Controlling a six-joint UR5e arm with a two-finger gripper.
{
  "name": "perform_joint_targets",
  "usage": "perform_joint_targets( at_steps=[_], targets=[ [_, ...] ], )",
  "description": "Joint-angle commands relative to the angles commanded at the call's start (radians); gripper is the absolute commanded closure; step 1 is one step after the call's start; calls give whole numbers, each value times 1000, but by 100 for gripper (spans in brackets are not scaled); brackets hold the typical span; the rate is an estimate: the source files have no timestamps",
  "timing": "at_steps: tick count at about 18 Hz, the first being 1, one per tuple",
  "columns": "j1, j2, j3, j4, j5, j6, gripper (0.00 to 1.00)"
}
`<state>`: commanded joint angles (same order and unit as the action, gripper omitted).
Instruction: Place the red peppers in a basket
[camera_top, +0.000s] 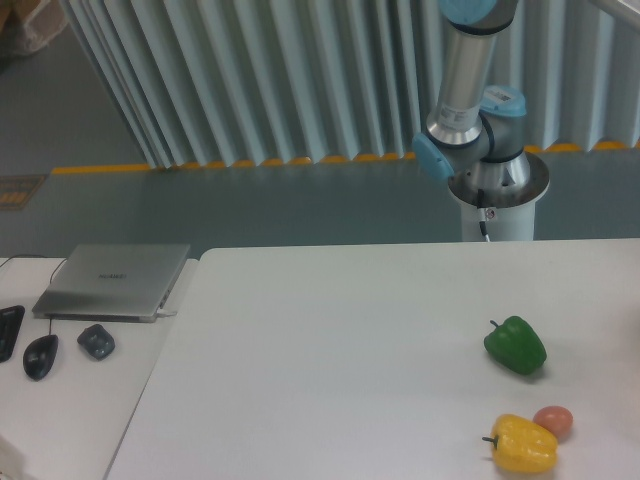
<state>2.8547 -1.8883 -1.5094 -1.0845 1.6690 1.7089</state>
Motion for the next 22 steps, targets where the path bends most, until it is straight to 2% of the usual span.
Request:
perform_joint_targets(
  at_steps=[11, 14, 17, 22],
  targets=[
    [-21, 8, 3, -3, 0, -12, 0],
    [-81, 11, 0, -12, 3, -11, 0],
    [-118, 26, -3, -58, 0, -29, 0],
    [-166, 35, -5, -190, -8, -29, 0]
  ],
)
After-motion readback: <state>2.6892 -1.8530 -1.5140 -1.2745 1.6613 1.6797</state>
